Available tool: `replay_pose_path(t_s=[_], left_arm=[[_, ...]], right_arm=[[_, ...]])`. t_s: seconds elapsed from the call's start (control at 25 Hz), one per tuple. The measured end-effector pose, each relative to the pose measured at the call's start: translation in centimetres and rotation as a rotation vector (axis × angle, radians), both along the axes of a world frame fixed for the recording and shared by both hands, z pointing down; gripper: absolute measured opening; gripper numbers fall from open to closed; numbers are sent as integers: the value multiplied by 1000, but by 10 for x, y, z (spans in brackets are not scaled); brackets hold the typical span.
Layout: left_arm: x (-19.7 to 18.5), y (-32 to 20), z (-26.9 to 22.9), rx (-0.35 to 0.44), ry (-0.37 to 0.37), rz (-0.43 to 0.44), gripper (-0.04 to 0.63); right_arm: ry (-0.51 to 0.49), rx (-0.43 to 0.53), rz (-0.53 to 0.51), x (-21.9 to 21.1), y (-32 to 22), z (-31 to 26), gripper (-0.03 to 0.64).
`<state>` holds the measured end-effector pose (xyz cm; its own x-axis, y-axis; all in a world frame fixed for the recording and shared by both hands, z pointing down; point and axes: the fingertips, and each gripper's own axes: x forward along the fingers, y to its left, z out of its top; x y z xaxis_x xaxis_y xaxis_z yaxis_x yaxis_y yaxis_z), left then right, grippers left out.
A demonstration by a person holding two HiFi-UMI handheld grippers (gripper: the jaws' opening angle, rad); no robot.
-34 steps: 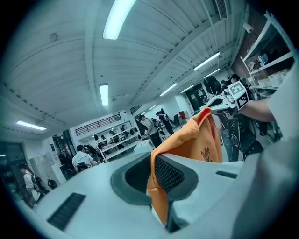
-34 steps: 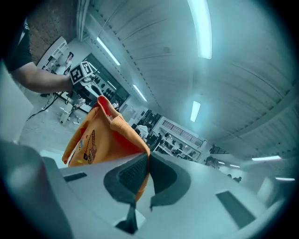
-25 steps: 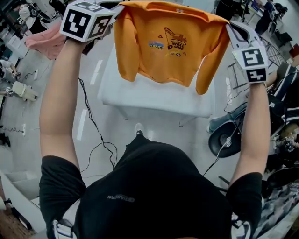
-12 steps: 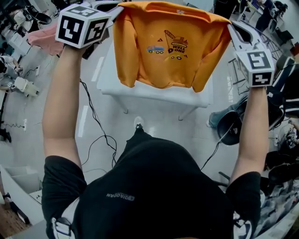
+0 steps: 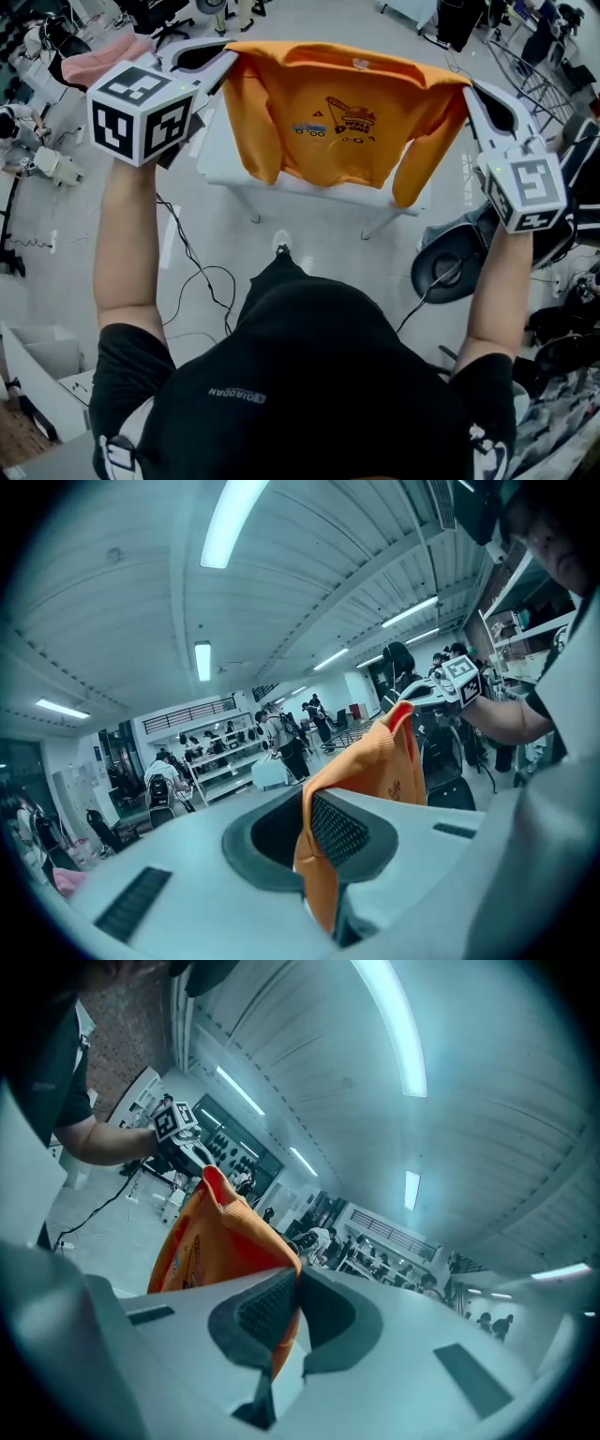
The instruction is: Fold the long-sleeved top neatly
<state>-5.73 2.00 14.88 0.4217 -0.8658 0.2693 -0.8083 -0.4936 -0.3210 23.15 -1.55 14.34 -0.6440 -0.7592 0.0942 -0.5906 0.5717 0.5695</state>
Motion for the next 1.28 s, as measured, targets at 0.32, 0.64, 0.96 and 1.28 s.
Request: replay_pose_path(t_s=[0.32,0.64,0.96,1.28], left_arm=[[-11,-20,9,-31,30,25,21],[-53,-144,138,-199,55,-36,21],[-85,-267,242,-400,115,-61,21],[-104,-362,319,-544,104,-45,21]], right_arm=[[-12,-57,2,-11,-23,12,18],[12,-262,114,-51,-149,136,17],[18,-426,255,-82,-266,218,17],[93,-546,345,-99,-346,295,18]])
